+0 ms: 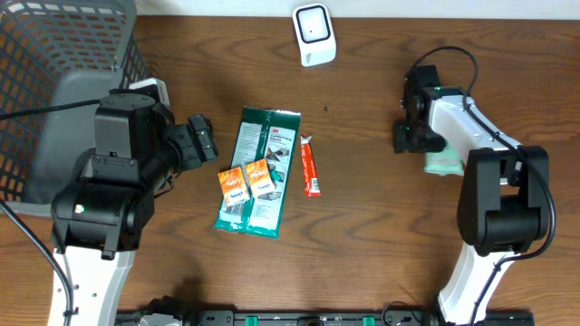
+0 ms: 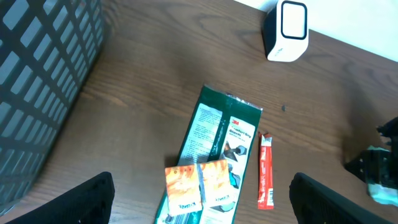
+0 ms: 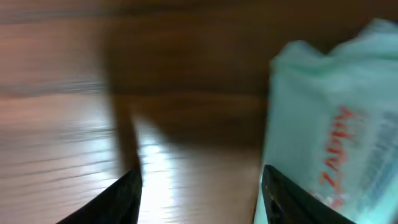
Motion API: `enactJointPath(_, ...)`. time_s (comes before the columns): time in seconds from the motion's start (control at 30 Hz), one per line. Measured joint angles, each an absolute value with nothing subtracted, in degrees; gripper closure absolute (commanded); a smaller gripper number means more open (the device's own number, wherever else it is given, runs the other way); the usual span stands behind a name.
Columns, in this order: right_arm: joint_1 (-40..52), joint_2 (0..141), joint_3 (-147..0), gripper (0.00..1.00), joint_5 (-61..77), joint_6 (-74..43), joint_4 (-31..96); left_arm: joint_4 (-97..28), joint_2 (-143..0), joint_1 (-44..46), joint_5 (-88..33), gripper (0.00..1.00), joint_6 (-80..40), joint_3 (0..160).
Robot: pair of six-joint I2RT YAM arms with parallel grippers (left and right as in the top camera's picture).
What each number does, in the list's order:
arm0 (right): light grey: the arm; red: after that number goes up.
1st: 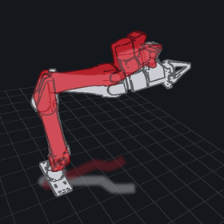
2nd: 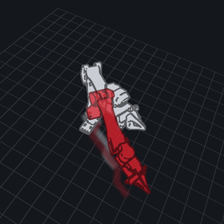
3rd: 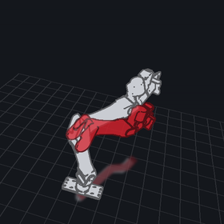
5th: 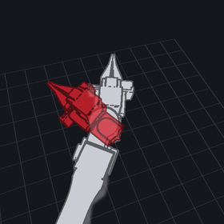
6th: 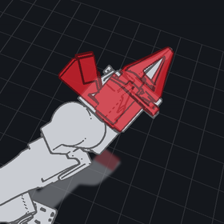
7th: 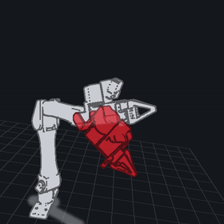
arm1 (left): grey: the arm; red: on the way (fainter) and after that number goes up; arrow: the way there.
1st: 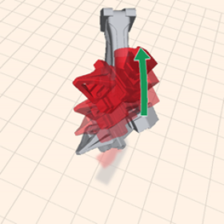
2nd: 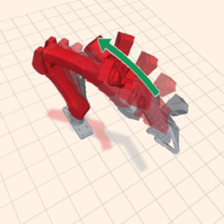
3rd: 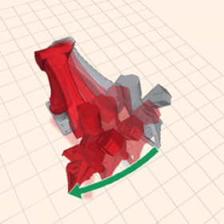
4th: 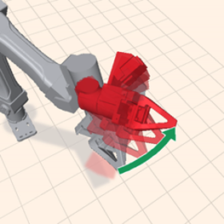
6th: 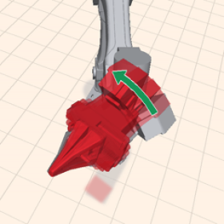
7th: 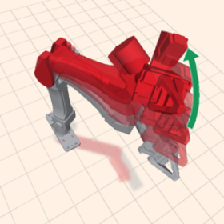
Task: Scan the item barcode
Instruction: 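Set the wipes pack down near the jar and open the right gripper, then move the right gripper over to the red strip packet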
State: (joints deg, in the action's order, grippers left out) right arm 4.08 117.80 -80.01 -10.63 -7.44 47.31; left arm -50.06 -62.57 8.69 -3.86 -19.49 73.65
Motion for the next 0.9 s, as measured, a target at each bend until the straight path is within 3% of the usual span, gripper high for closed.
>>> enactJointPath(0.3, 0.95, 117.78, -80.01, 0.35, -10.59, -7.64, 47.37, -50.09, -62.57, 8.69, -3.86, 0.1, -19.49, 73.65)
enactJointPath(0.53, 2.42, 117.69, -80.18, 0.21, 7.38, -5.76, 46.78, -50.11, -62.57, 8.69, -3.86, 0.09, -19.49, 73.65)
enactJointPath(0.7, 6.26, 117.73, -80.4, 0.21, 21.19, -6.17, 45.5, -50.09, -62.57, 8.69, -3.88, 0.1, -19.49, 73.65)
enactJointPath(0.9, 13.43, 117.75, -80.38, 0.21, 25.71, -8.84, 45.06, -50.09, -62.57, 8.69, -3.88, 0.1, -19.49, 73.65)
